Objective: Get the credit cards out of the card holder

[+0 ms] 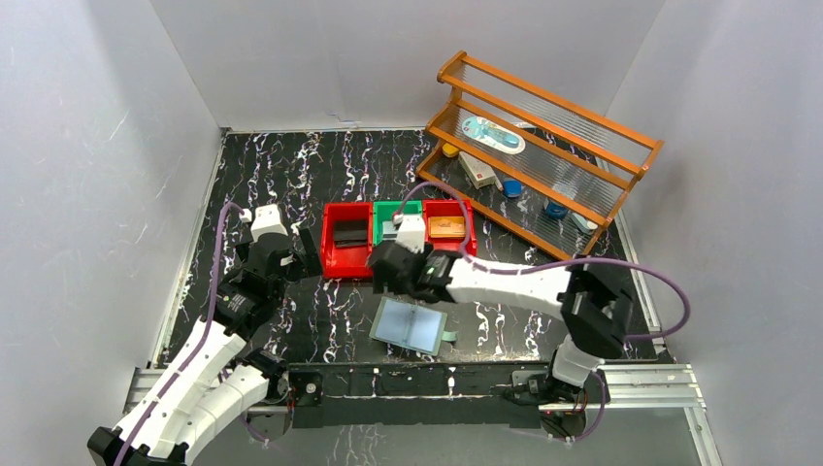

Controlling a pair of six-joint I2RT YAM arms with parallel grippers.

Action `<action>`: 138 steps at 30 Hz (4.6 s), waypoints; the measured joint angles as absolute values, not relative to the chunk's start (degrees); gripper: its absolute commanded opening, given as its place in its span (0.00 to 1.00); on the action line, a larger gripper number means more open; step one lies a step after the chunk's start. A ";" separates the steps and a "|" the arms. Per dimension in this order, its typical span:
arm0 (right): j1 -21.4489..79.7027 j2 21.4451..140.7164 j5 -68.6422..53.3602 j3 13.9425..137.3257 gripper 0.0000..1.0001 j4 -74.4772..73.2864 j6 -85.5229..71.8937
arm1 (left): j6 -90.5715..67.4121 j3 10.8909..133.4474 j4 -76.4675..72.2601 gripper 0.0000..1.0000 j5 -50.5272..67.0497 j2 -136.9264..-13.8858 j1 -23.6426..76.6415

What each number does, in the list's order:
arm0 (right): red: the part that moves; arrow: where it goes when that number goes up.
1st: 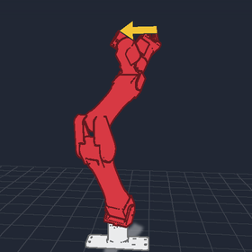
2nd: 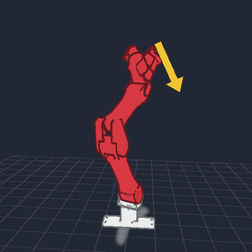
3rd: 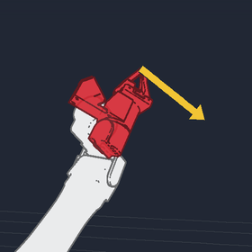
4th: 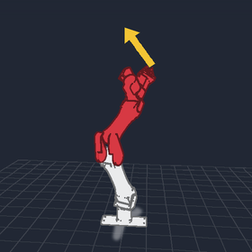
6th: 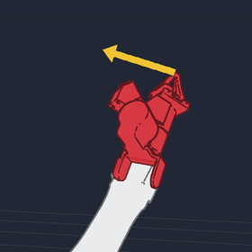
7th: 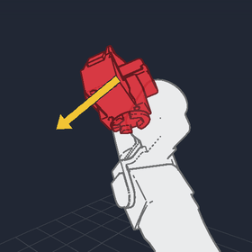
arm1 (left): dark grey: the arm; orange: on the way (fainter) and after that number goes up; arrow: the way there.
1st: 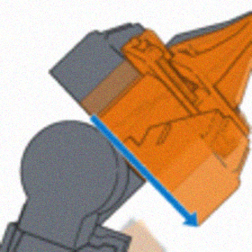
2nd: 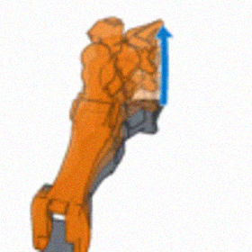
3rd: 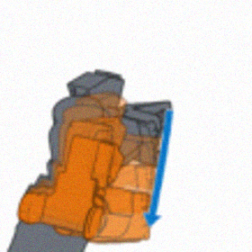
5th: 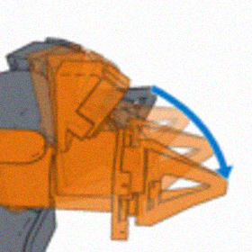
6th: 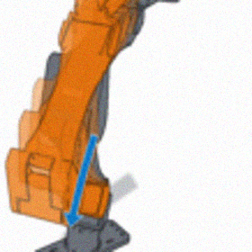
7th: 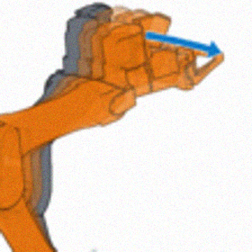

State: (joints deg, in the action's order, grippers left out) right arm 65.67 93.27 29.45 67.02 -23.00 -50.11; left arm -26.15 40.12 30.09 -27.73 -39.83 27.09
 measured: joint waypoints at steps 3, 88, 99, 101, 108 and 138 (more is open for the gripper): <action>72.07 97.06 34.68 70.17 0.86 -29.36 -57.78 | -26.15 40.12 30.09 0.98 -27.70 -39.79 27.09; 60.75 89.67 2.33 23.81 0.28 35.16 -71.81 | -36.32 24.97 6.31 0.90 28.12 -49.15 27.68; 59.79 93.14 -0.08 21.56 0.28 43.90 -76.97 | -40.14 22.87 -3.27 0.85 32.27 -60.84 37.93; 59.70 93.17 -0.21 21.56 0.28 43.90 -77.32 | -40.66 22.85 -3.40 0.84 31.22 -62.61 39.05; 59.57 93.54 -0.60 21.52 0.29 44.40 -78.11 | -41.95 21.82 -5.67 0.80 29.39 -65.67 39.99; 59.27 90.43 -2.31 21.50 0.75 44.62 -77.60 | -46.33 19.94 -18.57 0.70 37.45 -69.08 41.43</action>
